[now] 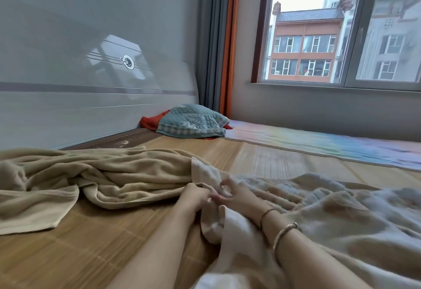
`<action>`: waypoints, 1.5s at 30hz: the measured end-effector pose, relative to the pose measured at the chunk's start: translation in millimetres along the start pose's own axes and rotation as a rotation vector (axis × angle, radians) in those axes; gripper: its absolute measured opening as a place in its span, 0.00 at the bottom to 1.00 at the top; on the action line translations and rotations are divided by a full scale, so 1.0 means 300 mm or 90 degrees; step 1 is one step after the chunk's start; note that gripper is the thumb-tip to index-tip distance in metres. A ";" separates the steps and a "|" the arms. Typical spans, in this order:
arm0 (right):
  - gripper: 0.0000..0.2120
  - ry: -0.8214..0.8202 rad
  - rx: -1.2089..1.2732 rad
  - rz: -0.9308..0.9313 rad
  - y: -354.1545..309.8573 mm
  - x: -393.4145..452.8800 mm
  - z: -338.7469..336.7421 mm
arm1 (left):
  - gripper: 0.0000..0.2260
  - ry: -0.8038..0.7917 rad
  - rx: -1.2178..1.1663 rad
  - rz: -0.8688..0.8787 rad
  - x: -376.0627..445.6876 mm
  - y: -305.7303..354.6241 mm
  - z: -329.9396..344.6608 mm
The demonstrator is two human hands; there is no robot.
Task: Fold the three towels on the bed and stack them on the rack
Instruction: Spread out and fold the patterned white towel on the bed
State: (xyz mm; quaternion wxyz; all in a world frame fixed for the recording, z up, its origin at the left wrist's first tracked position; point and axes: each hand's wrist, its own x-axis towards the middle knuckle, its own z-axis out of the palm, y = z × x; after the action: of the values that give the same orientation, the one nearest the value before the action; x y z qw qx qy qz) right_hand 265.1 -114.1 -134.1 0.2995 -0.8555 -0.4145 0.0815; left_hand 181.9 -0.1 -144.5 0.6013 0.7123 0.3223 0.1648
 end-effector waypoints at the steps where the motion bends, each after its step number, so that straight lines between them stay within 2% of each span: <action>1: 0.24 -0.011 -0.007 0.010 0.017 0.019 0.017 | 0.09 0.003 -0.011 0.027 0.018 -0.007 0.006; 3: 0.15 -0.024 0.009 0.013 0.043 0.026 0.014 | 0.09 -0.028 -0.049 0.088 0.035 -0.015 0.020; 5: 0.06 -0.014 0.106 0.047 0.061 0.016 -0.009 | 0.09 -0.088 -0.100 0.152 0.031 -0.024 0.036; 7: 0.13 -0.010 0.324 0.166 0.072 -0.012 -0.049 | 0.12 -0.140 -0.125 0.191 0.010 -0.022 0.059; 9: 0.21 -0.002 0.496 0.218 0.089 -0.026 -0.075 | 0.11 -0.198 -0.154 0.227 -0.017 -0.014 0.073; 11: 0.24 0.024 0.477 0.202 0.114 -0.021 -0.100 | 0.09 -0.314 -0.148 0.246 -0.057 -0.003 0.091; 14: 0.13 0.136 0.360 0.160 0.118 -0.030 -0.152 | 0.12 -0.425 -0.034 0.260 -0.069 -0.002 0.114; 16: 0.12 0.192 0.363 0.200 0.150 -0.041 -0.174 | 0.18 -0.412 0.000 0.233 -0.061 0.004 0.113; 17: 0.12 0.225 0.414 0.210 0.171 -0.057 -0.181 | 0.21 -0.394 -0.006 0.197 -0.058 0.008 0.109; 19: 0.11 0.375 0.611 0.175 0.195 -0.088 -0.208 | 0.18 -0.352 -0.069 0.133 -0.054 0.015 0.103; 21: 0.08 0.519 0.725 0.123 0.216 -0.112 -0.257 | 0.13 -0.276 -0.097 0.161 -0.050 0.018 0.098; 23: 0.06 0.562 0.785 0.053 0.216 -0.129 -0.287 | 0.12 -0.207 0.027 0.202 -0.049 0.008 0.099; 25: 0.10 0.530 0.849 0.004 0.196 -0.138 -0.285 | 0.18 -0.212 0.146 0.196 -0.074 0.012 0.103; 28: 0.13 0.421 0.857 0.048 0.186 -0.126 -0.246 | 0.30 -0.272 0.167 0.191 -0.121 0.038 0.121; 29: 0.11 0.391 0.859 0.065 0.184 -0.121 -0.235 | 0.31 -0.273 0.189 0.208 -0.139 0.048 0.125; 30: 0.07 0.379 0.858 0.084 0.189 -0.115 -0.228 | 0.27 -0.264 0.208 0.227 -0.143 0.050 0.130; 32: 0.03 0.372 0.796 0.106 0.186 -0.105 -0.226 | 0.12 -0.200 0.239 0.275 -0.126 0.047 0.136; 34: 0.04 0.351 0.771 0.072 0.162 -0.097 -0.233 | 0.02 -0.076 0.199 0.315 -0.091 0.041 0.121; 35: 0.06 0.307 0.794 0.066 0.143 -0.099 -0.236 | 0.04 -0.019 0.147 0.310 -0.067 0.033 0.110; 37: 0.13 0.112 0.774 0.082 0.096 -0.120 -0.239 | 0.11 0.085 0.065 0.266 -0.016 0.006 0.072; 39: 0.18 -0.070 0.577 0.086 0.063 -0.146 -0.238 | 0.09 0.147 0.044 0.207 0.018 -0.024 0.028; 41: 0.15 -0.170 0.344 0.021 0.041 -0.170 -0.234 | 0.07 0.189 0.039 0.147 0.037 -0.045 0.001; 43: 0.16 -0.246 0.061 -0.045 0.020 -0.178 -0.225 | 0.12 0.164 0.021 0.143 0.034 -0.041 -0.001; 45: 0.16 -0.300 -0.132 -0.048 -0.002 -0.172 -0.222 | 0.20 0.102 0.055 0.212 0.011 -0.024 0.016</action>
State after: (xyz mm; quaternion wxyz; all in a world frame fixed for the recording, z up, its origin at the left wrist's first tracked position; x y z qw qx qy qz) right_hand 257.4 -182.6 -85.6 0.1080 -0.8229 -0.5106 0.2246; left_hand 185.7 -1.0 -153.0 0.5073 0.7655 0.2534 0.3041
